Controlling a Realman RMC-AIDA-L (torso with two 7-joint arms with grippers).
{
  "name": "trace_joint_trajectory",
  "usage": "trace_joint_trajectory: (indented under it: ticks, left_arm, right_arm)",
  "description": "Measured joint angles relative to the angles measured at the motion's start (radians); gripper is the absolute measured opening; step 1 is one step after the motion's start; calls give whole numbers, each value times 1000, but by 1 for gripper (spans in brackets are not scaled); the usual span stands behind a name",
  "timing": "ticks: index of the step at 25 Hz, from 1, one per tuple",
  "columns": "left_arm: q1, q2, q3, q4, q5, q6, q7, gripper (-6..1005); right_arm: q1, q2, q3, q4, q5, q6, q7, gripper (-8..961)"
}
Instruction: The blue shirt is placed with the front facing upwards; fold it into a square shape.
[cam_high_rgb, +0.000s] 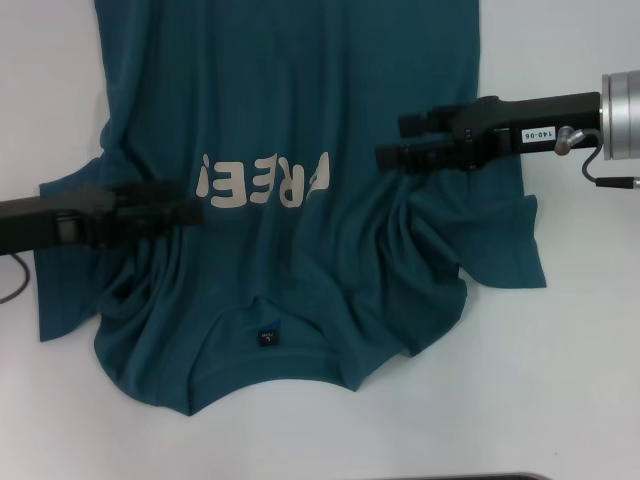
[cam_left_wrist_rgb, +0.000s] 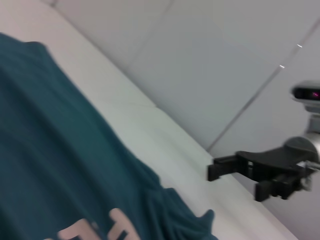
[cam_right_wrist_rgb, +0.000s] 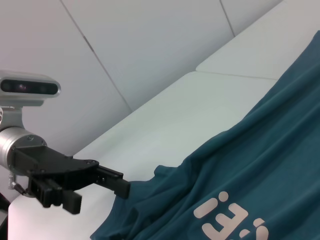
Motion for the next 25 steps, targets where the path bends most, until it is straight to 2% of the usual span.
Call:
trace_joint_trajectory:
  ticks: [10,20,25]
  left_arm:
    - [61,66,-41,-14,0,-11,-131,845]
    - [133,92,-48,-51,2,-84,-179,844]
    - [141,98,-49,-49,30,-133,-191,843]
  right_arm:
    - [1,0,7,0,3,1,-1,854]
    - [3,1,8,0,4,8,-2,854]
    - [3,1,8,0,5,9,-2,854]
